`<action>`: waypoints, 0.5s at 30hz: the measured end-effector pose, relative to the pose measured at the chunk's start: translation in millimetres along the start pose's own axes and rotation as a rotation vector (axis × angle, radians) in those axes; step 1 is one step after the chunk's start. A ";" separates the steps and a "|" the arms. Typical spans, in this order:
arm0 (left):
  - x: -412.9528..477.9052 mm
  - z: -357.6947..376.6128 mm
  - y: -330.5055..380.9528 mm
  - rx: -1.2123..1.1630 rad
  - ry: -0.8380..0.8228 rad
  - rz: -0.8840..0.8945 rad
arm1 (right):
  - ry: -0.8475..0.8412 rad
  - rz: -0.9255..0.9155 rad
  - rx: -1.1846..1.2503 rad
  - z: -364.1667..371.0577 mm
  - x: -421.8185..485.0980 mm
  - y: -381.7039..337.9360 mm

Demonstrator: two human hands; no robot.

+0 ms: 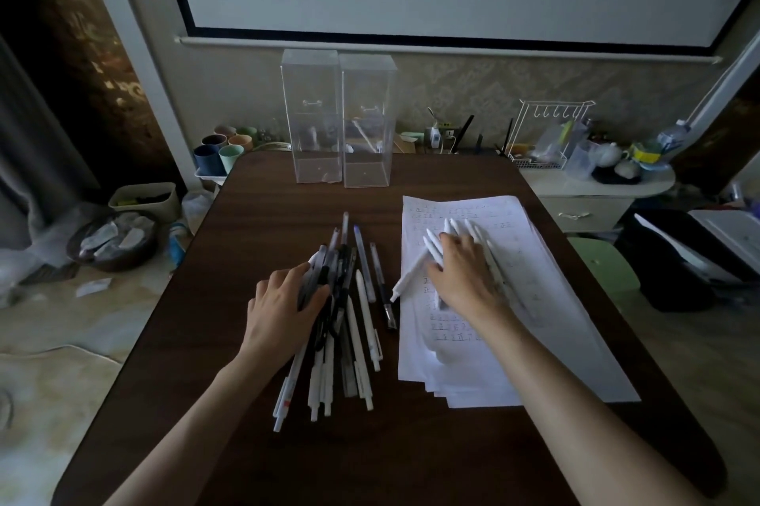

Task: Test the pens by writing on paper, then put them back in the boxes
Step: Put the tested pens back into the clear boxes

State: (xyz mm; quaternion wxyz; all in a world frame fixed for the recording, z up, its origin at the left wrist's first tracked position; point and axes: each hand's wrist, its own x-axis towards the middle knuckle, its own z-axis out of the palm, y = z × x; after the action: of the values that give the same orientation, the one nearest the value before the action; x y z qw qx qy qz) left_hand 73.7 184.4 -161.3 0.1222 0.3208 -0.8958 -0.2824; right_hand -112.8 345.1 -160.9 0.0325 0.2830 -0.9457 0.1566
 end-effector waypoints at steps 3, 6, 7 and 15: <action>1.6 0.8 -0.3 0.012 0.007 0.002 | 0.110 -0.041 -0.078 -4.8 -3.3 -4.5; 1.8 1.7 -0.2 0.027 0.003 0.007 | -0.068 -0.071 -0.010 -3.9 -6.2 -16.3; 2.0 2.0 -0.2 0.031 0.001 0.009 | -0.130 -0.092 -0.019 -1.0 -6.9 -20.0; 4.0 2.7 -2.2 0.035 -0.010 0.004 | -0.132 -0.204 -0.009 -9.8 -7.0 -24.4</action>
State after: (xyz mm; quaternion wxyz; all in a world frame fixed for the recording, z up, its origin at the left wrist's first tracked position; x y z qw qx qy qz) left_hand 70.7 181.6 -164.7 0.1128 0.3195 -0.9019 -0.2679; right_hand -93.9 332.6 -145.9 -0.0128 0.3873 -0.9128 0.1290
